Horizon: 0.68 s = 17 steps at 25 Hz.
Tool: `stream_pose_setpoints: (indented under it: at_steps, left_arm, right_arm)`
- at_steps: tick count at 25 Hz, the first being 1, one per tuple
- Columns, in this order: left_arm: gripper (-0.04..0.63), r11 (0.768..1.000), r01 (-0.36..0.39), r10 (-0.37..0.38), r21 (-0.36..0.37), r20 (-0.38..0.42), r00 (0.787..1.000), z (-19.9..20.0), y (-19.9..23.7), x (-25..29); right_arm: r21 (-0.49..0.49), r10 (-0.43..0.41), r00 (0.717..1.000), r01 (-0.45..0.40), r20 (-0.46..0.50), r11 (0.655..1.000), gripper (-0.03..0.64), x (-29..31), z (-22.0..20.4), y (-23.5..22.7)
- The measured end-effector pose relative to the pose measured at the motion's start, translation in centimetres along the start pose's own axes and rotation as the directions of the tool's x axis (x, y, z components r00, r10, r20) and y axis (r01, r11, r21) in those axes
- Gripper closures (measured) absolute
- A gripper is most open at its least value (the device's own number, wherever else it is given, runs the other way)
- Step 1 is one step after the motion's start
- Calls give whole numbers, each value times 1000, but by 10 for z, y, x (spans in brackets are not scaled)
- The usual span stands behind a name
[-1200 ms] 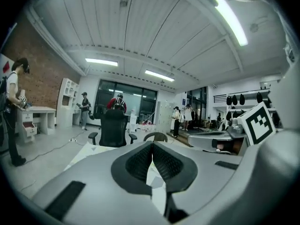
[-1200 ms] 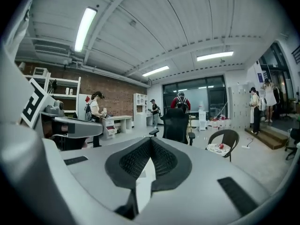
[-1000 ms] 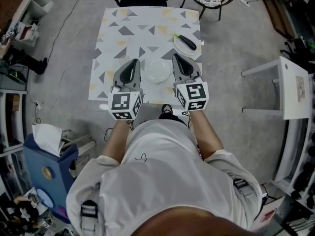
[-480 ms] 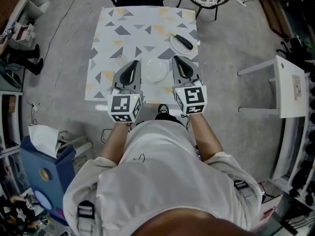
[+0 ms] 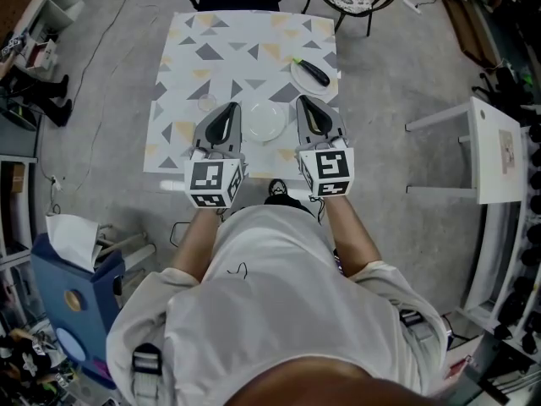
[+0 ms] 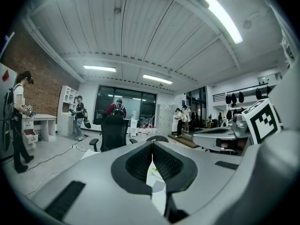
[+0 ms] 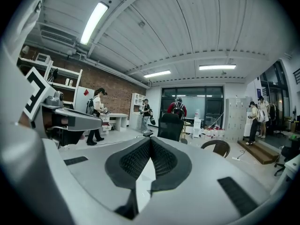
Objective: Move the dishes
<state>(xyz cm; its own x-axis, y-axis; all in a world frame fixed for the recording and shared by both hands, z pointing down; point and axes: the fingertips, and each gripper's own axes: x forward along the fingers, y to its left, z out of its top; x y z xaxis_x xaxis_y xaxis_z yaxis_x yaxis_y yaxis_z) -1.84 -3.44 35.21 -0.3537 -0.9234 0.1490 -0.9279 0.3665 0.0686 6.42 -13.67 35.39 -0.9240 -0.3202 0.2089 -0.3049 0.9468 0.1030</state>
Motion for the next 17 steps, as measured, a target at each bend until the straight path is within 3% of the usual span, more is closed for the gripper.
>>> stream_pose_setpoints:
  at_steps: [17]
  left_arm:
    - [575,1000,-14,14,-6,-23,1000,-9,-1,7]
  right_arm:
    - [7,-4,1000,4,-30,1000,620,3,-11,-10]
